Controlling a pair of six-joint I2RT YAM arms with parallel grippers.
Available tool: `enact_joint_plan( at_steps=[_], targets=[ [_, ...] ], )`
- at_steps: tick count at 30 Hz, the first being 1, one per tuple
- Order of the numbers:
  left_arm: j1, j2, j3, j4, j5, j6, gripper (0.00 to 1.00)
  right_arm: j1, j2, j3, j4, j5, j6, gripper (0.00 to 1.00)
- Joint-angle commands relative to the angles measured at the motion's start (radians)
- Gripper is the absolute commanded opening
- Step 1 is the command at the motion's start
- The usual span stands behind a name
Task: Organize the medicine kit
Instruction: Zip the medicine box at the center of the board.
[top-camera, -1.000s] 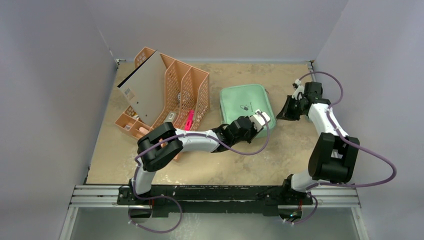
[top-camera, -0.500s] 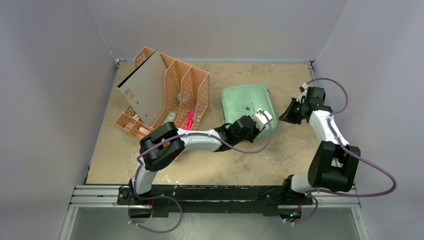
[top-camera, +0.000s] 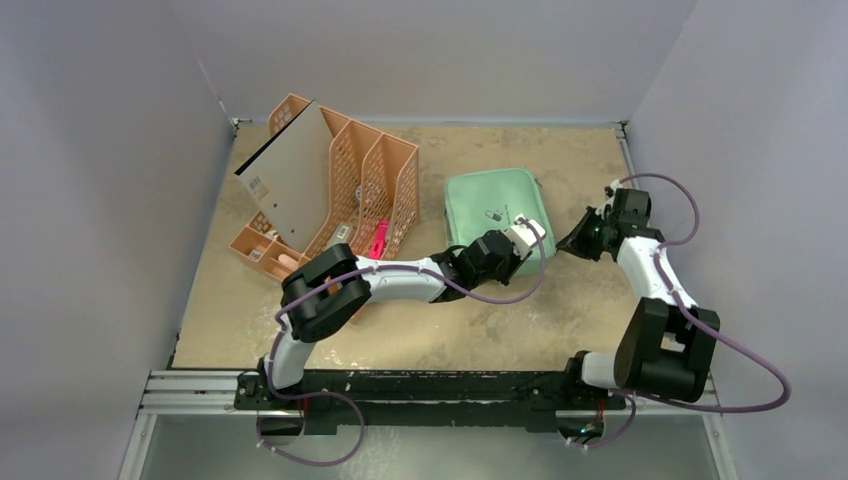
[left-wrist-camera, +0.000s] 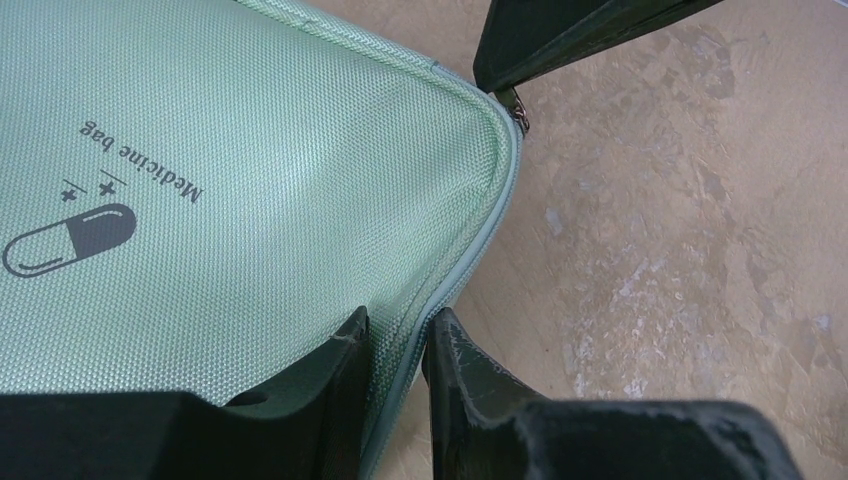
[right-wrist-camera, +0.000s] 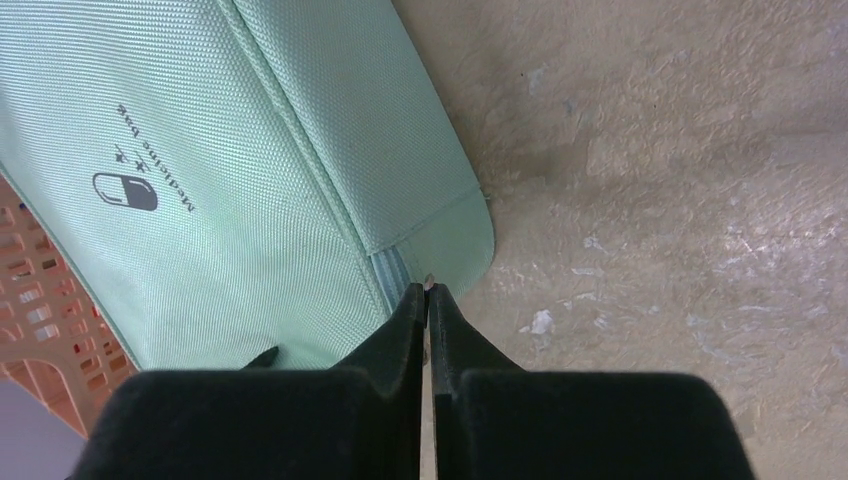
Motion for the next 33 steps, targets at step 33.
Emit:
enact_joint_plan(
  at_steps=[33],
  targets=[
    [-0.017,0.041,0.044,-0.187,0.059,-0.076,0.26,0.017,-0.419,-0.408,0.076,-0.226,0.677,0.0]
  ],
)
